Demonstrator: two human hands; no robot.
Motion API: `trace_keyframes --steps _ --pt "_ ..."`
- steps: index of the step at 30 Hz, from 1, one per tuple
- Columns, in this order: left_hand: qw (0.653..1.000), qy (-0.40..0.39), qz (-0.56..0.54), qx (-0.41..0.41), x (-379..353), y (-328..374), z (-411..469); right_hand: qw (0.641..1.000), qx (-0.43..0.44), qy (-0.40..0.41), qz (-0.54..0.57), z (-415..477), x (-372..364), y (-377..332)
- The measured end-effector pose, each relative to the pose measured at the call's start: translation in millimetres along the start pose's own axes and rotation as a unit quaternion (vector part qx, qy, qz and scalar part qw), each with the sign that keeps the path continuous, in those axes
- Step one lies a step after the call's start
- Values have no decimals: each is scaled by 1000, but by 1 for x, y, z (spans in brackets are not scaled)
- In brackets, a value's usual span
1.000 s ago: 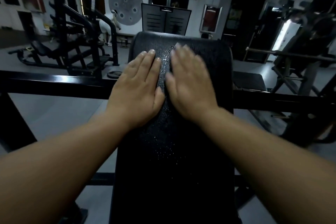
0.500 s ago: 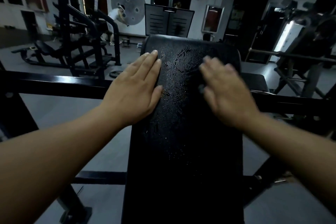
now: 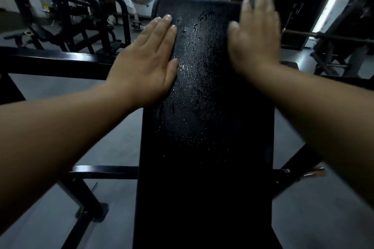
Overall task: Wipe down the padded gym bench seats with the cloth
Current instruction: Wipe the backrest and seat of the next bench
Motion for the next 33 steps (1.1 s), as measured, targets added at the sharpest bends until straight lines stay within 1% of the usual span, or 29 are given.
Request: trace_keyframes --steps 1,2,3,4,5,6,7,9,10,11,12,13,14,16,17,18,19,20,21,22,23,24,26,27,28,29,30,32,33 --pt "1000 -2 -5 -1 0 1 0 1000 -15 1 7 -3 -1 -18" --pt "1000 0 -7 -1 1 1 -1 1000 12 8 27 -11 -3 -36" --pt "1000 4 -7 -1 3 1 0 995 86 10 50 -28 -6 -56" --pt "1000 5 -5 -2 5 2 0 984 168 -4 57 -50 -10 -66" --pt "1000 6 -3 -3 6 1 0 972 227 -20 54 -70 -13 -62" --pt "1000 7 -1 -5 7 2 1 968 244 -31 45 -76 -11 -44" --pt "1000 8 0 -8 7 3 2 973 226 -28 37 -69 -7 -22" --pt "1000 9 1 -6 6 4 2 993 112 -12 45 -38 3 15" --pt "1000 11 2 -3 6 3 2 997 53 1 58 -20 6 18" --pt "1000 10 0 -3 6 3 2 997 8 10 73 -9 5 9" --pt "1000 5 -5 -6 6 4 2 997 -12 14 75 -6 4 -10" --pt "1000 1 -13 -8 6 4 3 996 4 18 83 -10 2 -33" --pt "1000 -2 -23 -9 8 2 4 993 71 21 96 -21 -1 -61" --pt "999 -11 -47 -16 12 -4 6 964 246 -22 99 -69 -15 -97" --pt "998 -16 -50 -21 14 -6 7 954 288 -43 77 -85 -19 -90" --pt "998 -24 -48 -25 14 -8 7 954 295 -39 38 -84 -16 -71" --pt "998 -30 -43 -29 14 -8 5 967 253 -13 11 -68 -10 -47" --pt "998 -31 -35 -33 13 -8 3 987 163 9 2 -44 1 -21" --pt "999 -26 -27 -34 12 -7 0 997 73 30 8 -22 7 -2" --pt "999 -18 -19 -34 11 -6 -4 999 17 26 25 -11 6 -3" --pt "999 -8 -13 -35 10 -5 -7 999 12 27 36 -12 3 -22" --pt "999 2 -11 -36 10 -4 -9 996 61 32 48 -24 -1 -51" --pt "999 18 -12 -36 11 -3 -10 970 232 -1 76 -77 -17 -99" --pt "999 24 -13 -35 11 -4 -10 952 294 -38 71 -107 -23 -102" --pt "999 27 -15 -33 13 -3 -9 945 320 -55 46 -123 -24 -88" --pt "999 25 -21 -29 13 -4 -8 946 320 -46 15 -122 -20 -67" --pt "999 18 -28 -22 13 -5 -8 960 279 -33 1 -109 -15 -43" --pt "999 2 -45 -8 11 -6 -7 992 124 -1 29 -70 -4 -10" --pt "999 -7 -54 -5 9 -6 -7 997 64 3 52 -62 -5 -14"
Point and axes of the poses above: each hand's wrist, its own z-axis towards the middle knuckle, its own x-axis out of the back of the hand, y = z × x, the point moved 10 cm from there along z, towards the middle knuckle, and after that the axes turned 3 degrees about -y, right-handed, at the moved point
